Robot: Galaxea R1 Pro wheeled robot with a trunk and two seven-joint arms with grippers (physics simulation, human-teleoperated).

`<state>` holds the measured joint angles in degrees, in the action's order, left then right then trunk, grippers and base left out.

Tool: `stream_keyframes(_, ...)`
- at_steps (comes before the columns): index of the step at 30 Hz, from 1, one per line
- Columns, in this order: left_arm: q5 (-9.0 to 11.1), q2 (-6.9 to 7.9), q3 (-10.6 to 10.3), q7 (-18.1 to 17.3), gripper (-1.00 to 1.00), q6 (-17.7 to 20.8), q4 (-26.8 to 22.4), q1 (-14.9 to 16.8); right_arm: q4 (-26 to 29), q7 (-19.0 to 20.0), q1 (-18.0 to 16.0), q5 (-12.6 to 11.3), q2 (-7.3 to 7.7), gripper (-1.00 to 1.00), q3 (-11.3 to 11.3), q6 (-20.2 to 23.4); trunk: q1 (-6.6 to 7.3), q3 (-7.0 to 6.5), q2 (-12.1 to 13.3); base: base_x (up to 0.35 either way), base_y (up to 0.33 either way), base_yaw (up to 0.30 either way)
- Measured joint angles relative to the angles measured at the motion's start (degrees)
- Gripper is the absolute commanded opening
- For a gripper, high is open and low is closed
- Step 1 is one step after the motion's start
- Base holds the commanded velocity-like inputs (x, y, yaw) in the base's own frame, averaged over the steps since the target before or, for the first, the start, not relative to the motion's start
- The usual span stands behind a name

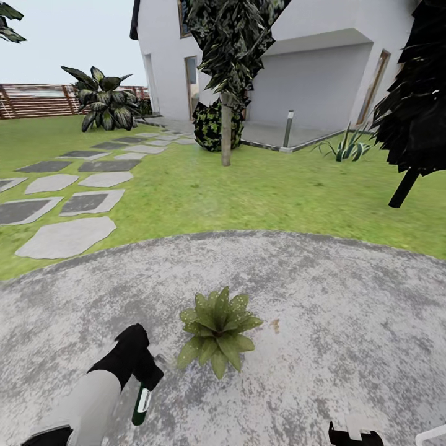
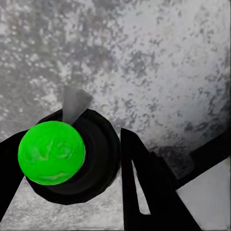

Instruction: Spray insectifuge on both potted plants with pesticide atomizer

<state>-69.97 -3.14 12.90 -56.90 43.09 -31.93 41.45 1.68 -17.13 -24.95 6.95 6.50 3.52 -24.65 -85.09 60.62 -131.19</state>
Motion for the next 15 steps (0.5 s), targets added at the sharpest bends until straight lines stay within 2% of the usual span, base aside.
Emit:
stream_keyframes(1, -1.2, 0.74, -3.5, -6.0, -1.00, 1.3, -0.1, 1.6, 0.0, 0.0, 0.0, 0.0, 0.07, 1.00, 0.0, 0.1, 0.00, -0.01, 0.0, 0.000, 0.000, 0.000)
stream_keyframes(2, -7.9, 0.91, -4.0, -12.7, -1.00, 3.3, -0.1, 4.2, 0.0, 0.0, 0.0, 0.0, 0.09, 1.00, 0.0, 0.0, 0.00, -0.01, 0.0, 0.000, 0.000, 0.000)
stream_keyframes(3, -11.2, 0.93, -4.0, -16.7, -1.00, 3.4, -0.2, 4.7, 0.0, 0.0, 0.0, 0.0, 0.09, 1.00, 0.0, 0.0, 0.00, 0.00, 0.0, 0.000, 0.000, 0.000)
stream_keyframes(4, -15.8, 1.17, -4.0, -21.7, -1.00, 3.1, -0.6, 4.7, 0.0, 0.0, 0.0, 0.0, 0.09, 1.00, 0.0, 0.0, 0.00, 0.00, 0.0, 0.000, 0.000, 0.000)
stream_keyframes(5, -18.1, 1.50, -4.0, -24.1, -1.00, 3.0, -0.9, 4.6, 0.0, 0.0, 0.0, 0.0, 0.09, 1.00, 0.0, 0.0, 0.00, 0.00, 0.0, 0.000, 0.000, -0.028)
stream_keyframes(8, -20.1, 1.79, -3.9, -26.4, -1.00, 3.0, -1.1, 5.0, 0.1, 0.0, 0.0, 0.0, 0.10, 1.00, 0.0, 0.1, 0.00, -0.07, 0.0, 0.000, 0.000, -0.168)
stream_keyframes(11, -20.7, 1.15, -4.1, -26.8, -1.00, 3.0, -1.2, 5.5, 0.1, 0.0, 0.0, 0.0, 0.10, 1.00, 0.0, 0.1, 0.00, -0.22, 0.0, 0.000, 0.000, -0.229)
stream_keyframes(15, -20.8, 0.80, -4.8, -27.1, -1.00, 3.1, -1.2, 9.3, 0.1, 0.0, 0.0, 0.0, 0.10, 1.00, 0.0, 0.1, 0.01, -0.44, 0.0, 0.034, -0.015, -0.236)
